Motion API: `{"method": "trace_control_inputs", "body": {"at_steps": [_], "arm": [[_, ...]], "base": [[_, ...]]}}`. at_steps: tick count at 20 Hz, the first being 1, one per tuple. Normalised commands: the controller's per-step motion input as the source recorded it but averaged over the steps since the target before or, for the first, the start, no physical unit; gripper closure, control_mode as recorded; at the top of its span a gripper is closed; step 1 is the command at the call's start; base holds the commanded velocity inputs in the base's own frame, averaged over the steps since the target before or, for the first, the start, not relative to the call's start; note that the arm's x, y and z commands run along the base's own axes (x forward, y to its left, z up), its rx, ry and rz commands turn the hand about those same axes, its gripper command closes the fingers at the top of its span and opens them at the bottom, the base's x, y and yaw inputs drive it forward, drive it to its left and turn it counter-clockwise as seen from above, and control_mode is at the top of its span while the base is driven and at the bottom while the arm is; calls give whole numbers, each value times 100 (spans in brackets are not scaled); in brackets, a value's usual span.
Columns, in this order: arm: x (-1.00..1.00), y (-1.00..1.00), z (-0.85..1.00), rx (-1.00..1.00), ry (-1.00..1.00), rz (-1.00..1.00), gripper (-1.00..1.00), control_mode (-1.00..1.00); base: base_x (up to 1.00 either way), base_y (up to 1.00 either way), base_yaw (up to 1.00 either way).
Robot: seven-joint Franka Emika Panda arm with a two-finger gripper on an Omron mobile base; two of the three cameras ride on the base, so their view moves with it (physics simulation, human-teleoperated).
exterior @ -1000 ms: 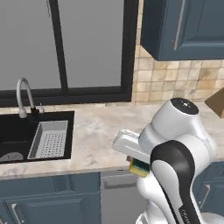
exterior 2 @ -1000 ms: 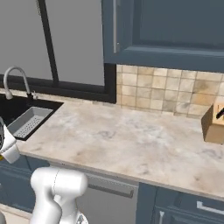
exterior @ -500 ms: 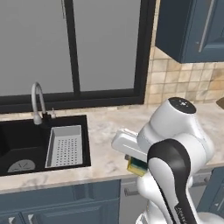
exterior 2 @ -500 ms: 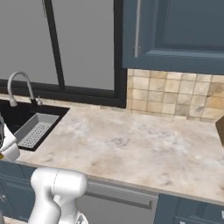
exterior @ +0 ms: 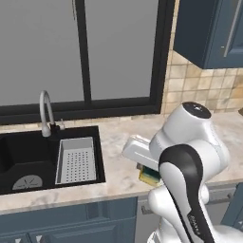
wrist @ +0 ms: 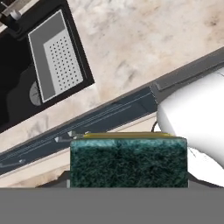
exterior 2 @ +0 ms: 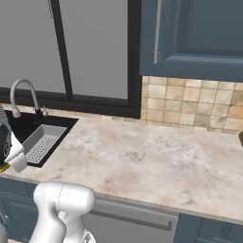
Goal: Restock the sink supplies by placing the sponge and soap dispenser on the counter and next to the sink. Make sure the soap dispenser is upright.
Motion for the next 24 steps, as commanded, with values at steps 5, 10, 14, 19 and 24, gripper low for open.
{"method": "trace_control_inputs", "body": {"at_steps": [5, 10, 14, 19, 24], "arm": [[100, -40, -1, 0, 11, -10, 100, -100], [100, -32, -23, -1, 16, -10, 100, -100], [100, -1, -57, -9, 13, -8, 100, -100], [98, 26, -65, -14, 4, -1, 100, -100], [74, 36, -40, -9, 0, -1, 100, -100]], "base": [[0, 0, 0], [0, 0, 0], [0, 0, 0], [0, 0, 0], [0, 0, 0]]}}
